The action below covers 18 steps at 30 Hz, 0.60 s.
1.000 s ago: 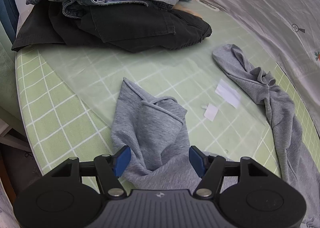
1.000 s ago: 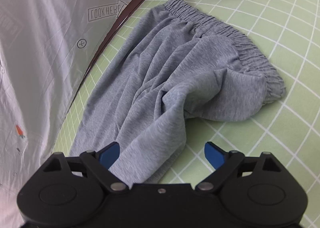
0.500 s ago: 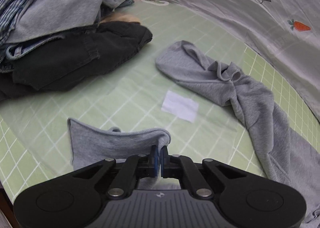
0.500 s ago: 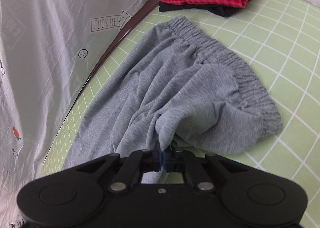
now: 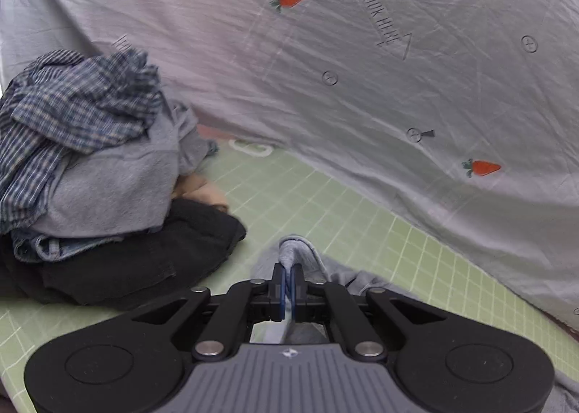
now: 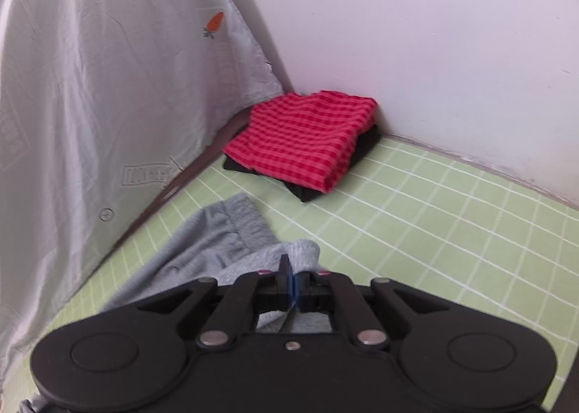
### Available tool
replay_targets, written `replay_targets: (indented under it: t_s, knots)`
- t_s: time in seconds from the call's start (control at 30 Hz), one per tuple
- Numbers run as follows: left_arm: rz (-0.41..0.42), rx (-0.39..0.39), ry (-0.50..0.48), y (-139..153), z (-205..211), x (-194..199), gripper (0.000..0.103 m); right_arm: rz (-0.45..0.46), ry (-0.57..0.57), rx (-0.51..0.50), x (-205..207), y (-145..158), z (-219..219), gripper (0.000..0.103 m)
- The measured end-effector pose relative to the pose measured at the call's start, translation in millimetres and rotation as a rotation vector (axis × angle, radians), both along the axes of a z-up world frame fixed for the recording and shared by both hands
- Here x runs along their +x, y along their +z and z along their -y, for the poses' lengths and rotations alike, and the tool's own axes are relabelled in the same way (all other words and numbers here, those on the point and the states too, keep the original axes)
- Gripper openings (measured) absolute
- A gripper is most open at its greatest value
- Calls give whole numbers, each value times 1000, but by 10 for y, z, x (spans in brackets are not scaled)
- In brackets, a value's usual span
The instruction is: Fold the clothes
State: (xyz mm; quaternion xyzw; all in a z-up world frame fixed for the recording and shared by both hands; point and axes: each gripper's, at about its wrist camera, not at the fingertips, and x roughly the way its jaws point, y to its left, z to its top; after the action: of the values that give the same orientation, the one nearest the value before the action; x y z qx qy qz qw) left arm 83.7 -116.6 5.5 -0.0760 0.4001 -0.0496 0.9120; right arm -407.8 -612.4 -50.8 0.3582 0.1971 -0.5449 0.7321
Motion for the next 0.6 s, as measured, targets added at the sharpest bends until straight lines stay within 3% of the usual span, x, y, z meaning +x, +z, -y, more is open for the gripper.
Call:
replay_targets:
  t_s: [0.2,0.3,0.43,0.47,0.53,0.6]
  knots:
    - [-231,50,209,-761,-784,-301,0,-27,-62,114,-223,-409,-122,2]
    - [-245,20,252,-809,-994,-340,0,-40,-83,157,-296,-571,-170,2]
    - [-243,45,177,-794,-877,-290,3,-37,-61,158,-208,-550,-172,2]
    - [-245,39,166,-811,-798,-290,5,-35,-56,159,-190,-547,-174,2]
    - [-264,35,137,-890,-671,-288,29,-32,-45,162,-152,-541,-177,2]
    - [-275,51,129,-985,-569,-289,38,-28,-35,164,-115,-535,-180,3]
